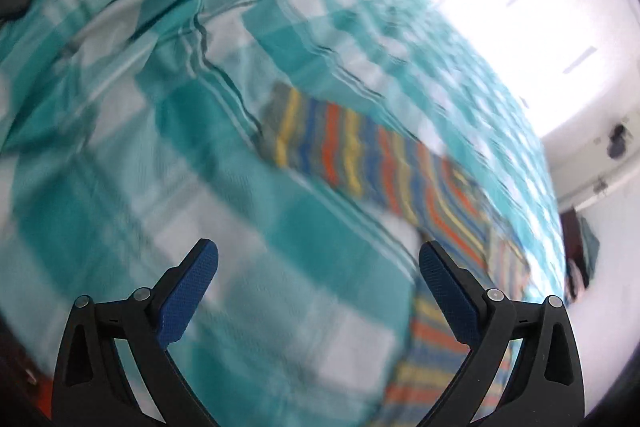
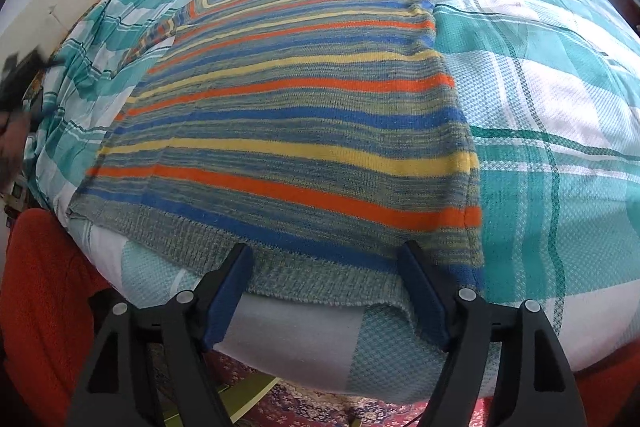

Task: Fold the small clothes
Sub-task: 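Grasp the sweater side edge with the left gripper and fold it inward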

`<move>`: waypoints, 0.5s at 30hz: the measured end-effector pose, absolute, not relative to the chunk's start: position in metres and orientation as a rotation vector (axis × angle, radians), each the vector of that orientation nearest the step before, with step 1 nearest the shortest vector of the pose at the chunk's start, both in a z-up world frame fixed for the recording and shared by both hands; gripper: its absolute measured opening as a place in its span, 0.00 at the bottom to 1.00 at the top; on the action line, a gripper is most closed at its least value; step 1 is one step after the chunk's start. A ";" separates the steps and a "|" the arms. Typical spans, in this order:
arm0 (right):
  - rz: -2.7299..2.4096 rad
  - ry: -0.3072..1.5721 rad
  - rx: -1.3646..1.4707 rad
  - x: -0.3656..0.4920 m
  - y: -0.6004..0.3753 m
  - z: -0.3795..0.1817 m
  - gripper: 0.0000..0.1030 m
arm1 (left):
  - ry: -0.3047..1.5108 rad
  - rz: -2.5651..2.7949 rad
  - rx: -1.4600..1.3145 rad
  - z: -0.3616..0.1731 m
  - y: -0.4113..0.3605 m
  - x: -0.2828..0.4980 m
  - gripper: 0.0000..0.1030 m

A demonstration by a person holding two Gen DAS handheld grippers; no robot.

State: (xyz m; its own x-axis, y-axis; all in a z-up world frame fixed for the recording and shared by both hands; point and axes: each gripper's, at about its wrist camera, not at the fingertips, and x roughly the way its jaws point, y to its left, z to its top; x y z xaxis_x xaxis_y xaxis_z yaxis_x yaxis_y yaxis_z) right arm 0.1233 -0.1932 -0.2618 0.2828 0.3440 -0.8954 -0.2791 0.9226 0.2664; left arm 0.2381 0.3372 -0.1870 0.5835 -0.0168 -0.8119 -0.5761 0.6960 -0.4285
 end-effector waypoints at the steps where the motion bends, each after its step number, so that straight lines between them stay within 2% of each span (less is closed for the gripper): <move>1: 0.417 1.215 0.061 0.124 -0.193 -0.262 0.76 | 0.928 0.382 -0.760 -0.196 0.348 0.252 0.95; 3: 0.415 1.217 0.057 0.124 -0.192 -0.262 0.77 | 0.987 0.426 -0.816 -0.221 0.370 0.281 0.78; 7: 0.408 1.219 0.033 0.124 -0.188 -0.263 0.78 | 0.996 0.494 -0.941 -0.258 0.390 0.307 0.67; 8: 0.405 1.220 0.026 0.125 -0.187 -0.263 0.78 | 0.967 0.501 -0.965 -0.263 0.392 0.310 0.60; 9: 0.405 1.220 0.021 0.125 -0.186 -0.263 0.79 | 0.941 0.493 -0.987 -0.267 0.393 0.313 0.46; 10: 0.404 1.221 0.015 0.125 -0.185 -0.264 0.80 | 0.932 0.480 -1.002 -0.271 0.394 0.316 0.38; 12: 0.409 1.220 0.004 0.125 -0.182 -0.265 0.83 | 0.942 0.473 -0.994 -0.275 0.395 0.322 0.06; 15: 0.409 1.215 -0.019 0.125 -0.178 -0.266 0.86 | 0.921 0.515 -0.911 -0.259 0.390 0.328 0.03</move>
